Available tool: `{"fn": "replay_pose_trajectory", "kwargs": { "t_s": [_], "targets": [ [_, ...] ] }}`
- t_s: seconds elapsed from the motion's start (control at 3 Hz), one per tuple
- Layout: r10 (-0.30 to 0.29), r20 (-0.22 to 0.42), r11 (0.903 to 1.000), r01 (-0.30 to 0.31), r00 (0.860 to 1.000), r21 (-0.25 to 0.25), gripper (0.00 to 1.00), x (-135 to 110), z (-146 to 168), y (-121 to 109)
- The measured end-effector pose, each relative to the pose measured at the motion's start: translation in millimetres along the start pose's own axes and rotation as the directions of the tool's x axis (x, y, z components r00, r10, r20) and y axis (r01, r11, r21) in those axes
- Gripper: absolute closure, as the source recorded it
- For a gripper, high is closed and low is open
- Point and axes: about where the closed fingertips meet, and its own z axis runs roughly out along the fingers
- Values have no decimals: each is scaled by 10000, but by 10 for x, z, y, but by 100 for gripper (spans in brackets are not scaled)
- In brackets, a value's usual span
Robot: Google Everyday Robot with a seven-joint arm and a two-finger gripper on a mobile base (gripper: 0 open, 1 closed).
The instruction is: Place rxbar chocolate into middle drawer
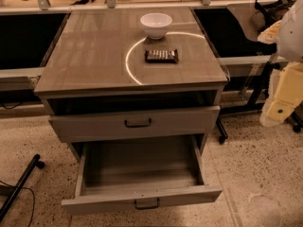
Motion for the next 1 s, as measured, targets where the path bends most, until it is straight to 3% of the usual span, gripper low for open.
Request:
{"fn": "replay_pose_trajectory", "kwargs": {
  "t_s": [0.33, 1.0],
  "targets": [
    [2, 4, 10000, -2, 10000, 0, 0, -1, 1, -1],
    [825, 1342, 9962, -780, 9875, -390, 0, -162, 243, -365]
  ]
}}
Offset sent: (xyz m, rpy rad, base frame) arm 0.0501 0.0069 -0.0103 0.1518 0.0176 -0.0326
